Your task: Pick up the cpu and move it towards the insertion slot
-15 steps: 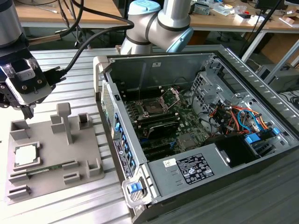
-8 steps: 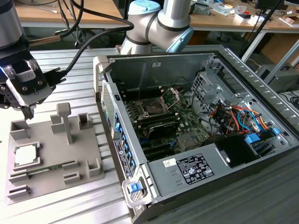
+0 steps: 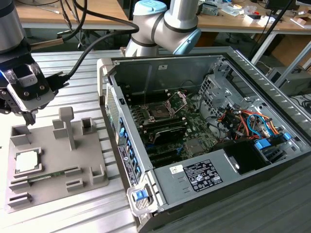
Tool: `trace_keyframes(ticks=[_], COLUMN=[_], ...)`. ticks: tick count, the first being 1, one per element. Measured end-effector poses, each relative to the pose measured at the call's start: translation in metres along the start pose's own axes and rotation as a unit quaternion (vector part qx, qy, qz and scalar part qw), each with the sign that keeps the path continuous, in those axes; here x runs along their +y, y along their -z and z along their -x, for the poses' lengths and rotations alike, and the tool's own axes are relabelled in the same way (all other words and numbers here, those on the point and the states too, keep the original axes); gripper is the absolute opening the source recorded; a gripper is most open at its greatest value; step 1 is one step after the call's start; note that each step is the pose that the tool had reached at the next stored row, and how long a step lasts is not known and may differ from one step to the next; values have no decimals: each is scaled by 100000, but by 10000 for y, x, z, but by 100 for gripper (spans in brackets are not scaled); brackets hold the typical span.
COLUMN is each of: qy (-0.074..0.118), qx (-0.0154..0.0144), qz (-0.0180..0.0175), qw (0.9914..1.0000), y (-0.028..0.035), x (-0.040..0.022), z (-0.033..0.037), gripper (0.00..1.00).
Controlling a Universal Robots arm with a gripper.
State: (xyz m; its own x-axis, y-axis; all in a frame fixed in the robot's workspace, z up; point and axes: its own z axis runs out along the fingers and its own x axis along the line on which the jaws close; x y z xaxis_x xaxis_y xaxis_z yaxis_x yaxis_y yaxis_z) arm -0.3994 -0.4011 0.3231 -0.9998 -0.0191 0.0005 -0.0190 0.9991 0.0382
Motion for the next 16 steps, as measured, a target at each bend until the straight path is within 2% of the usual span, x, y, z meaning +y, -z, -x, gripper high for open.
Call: trace_keyframes(ticks=[16], qy=[2], qx=[-1], qz=[0], qw=[100000], y=[-55], x=[-10], z=[0], gripper=[11])
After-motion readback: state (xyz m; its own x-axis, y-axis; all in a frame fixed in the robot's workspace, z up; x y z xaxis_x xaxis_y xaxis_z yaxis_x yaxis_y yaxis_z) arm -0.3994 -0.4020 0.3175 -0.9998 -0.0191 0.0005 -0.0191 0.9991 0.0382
